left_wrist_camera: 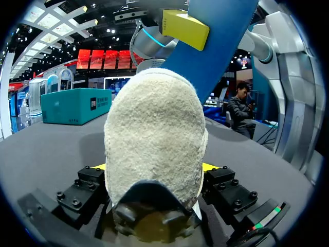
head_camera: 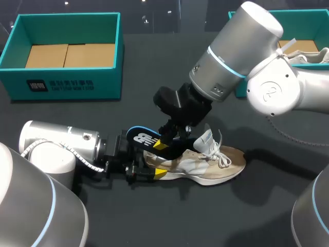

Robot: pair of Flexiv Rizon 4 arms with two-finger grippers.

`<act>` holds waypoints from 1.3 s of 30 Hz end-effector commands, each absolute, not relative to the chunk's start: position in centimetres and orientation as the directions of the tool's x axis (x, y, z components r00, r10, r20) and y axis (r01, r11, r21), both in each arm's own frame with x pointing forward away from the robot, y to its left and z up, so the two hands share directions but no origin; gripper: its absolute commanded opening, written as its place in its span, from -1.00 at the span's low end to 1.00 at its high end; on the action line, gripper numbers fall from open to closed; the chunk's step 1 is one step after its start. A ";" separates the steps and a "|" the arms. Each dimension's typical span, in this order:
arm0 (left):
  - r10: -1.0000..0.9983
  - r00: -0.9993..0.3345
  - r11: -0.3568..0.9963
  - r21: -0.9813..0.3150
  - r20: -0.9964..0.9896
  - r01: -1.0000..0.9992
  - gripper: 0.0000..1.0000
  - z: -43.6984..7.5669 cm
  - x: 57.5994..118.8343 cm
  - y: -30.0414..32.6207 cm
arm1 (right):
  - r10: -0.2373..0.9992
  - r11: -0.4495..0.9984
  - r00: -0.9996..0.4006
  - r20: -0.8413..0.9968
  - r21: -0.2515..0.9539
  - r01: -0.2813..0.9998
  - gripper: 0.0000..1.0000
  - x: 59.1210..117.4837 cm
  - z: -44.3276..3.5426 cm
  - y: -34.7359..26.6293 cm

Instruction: Take the shoe out of the shoebox, open the shoe tongue, remove and reinsert the insole, then place the shoe into the shoebox

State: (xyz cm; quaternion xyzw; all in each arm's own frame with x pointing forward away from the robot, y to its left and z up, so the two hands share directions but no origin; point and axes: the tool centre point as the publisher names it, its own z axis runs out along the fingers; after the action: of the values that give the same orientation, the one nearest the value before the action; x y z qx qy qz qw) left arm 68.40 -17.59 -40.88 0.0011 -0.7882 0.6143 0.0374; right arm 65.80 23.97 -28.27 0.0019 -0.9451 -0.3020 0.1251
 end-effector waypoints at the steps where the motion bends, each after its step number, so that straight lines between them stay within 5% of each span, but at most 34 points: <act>1: 0.042 -0.997 0.245 -0.968 0.060 -0.048 -1.00 -41.3 68.4 -17.5 | -0.076 0.819 -0.969 0.233 0.569 0.073 -1.00 65.6 -28.1 23.8; 7: 0.042 -0.997 0.245 -0.968 0.060 -0.048 -1.00 -41.3 68.4 -17.5 | -0.083 0.799 -0.970 0.228 0.598 0.072 -1.00 65.4 -27.4 24.2; 17: 0.042 -0.997 0.245 -0.968 0.060 -0.048 -1.00 -41.3 68.4 -17.5 | -0.036 0.595 -0.960 0.278 0.778 0.203 -1.00 65.3 -15.9 22.2; 30: 0.042 -0.997 0.245 -0.968 0.060 -0.048 -1.00 -41.3 68.4 -17.5 | -0.036 0.595 -0.960 0.278 0.778 0.203 -1.00 65.3 -15.9 22.2; 39: 0.042 -0.997 0.245 -0.968 0.060 -0.048 -1.00 -41.3 68.4 -17.5 | 0.064 0.449 -0.882 0.467 0.776 0.443 -1.00 64.5 -8.3 18.5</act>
State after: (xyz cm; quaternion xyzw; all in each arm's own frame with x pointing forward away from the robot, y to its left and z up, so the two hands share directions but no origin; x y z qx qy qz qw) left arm 68.40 -17.60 -40.88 0.0011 -0.7882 0.6143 0.0374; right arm 65.90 21.65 -10.37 -0.1181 -0.8499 -0.4788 0.1855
